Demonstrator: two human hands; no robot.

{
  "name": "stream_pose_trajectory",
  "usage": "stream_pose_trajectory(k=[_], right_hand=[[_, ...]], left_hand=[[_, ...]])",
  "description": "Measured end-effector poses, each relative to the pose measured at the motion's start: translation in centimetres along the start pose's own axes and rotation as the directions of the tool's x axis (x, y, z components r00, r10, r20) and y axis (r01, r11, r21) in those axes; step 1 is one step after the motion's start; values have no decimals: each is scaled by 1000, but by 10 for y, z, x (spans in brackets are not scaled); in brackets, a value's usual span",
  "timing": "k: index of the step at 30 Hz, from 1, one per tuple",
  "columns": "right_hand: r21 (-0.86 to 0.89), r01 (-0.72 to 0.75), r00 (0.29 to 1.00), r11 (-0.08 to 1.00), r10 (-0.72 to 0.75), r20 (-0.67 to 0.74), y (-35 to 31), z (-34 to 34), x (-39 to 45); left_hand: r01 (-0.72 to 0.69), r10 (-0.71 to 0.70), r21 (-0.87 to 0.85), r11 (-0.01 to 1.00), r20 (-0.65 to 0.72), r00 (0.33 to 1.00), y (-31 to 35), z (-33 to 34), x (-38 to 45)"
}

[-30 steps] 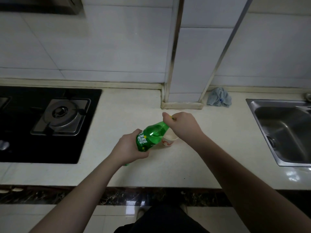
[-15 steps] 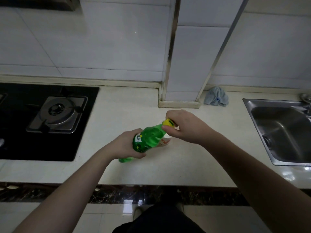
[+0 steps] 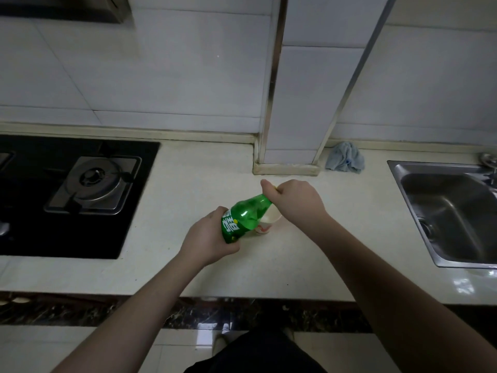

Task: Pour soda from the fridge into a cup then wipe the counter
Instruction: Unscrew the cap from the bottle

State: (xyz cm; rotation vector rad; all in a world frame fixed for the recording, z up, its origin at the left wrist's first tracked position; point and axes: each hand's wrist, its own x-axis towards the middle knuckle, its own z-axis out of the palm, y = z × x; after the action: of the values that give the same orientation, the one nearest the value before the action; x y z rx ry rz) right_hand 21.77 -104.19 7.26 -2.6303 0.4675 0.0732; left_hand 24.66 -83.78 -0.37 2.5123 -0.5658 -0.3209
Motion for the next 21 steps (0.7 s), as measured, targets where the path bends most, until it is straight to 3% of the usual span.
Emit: stream_pose_trajectory(k=[4, 11, 16, 21], right_hand=[[-12, 218, 976, 976, -218, 4, 8, -8, -7], [-49, 594, 805, 803, -592, 48, 14, -25, -4], [-59, 662, 748, 747, -654, 113, 16, -31, 0], [99, 597, 782, 796, -605, 148, 15, -35, 4]], left_hand=[[-22, 46, -139, 990, 168, 985, -7, -7, 2], [-90, 159, -240, 967, 288, 944, -13, -22, 14], [-104, 186, -242, 965, 342, 921, -18, -28, 21], [-64, 140, -238, 969, 318, 938, -24, -24, 21]])
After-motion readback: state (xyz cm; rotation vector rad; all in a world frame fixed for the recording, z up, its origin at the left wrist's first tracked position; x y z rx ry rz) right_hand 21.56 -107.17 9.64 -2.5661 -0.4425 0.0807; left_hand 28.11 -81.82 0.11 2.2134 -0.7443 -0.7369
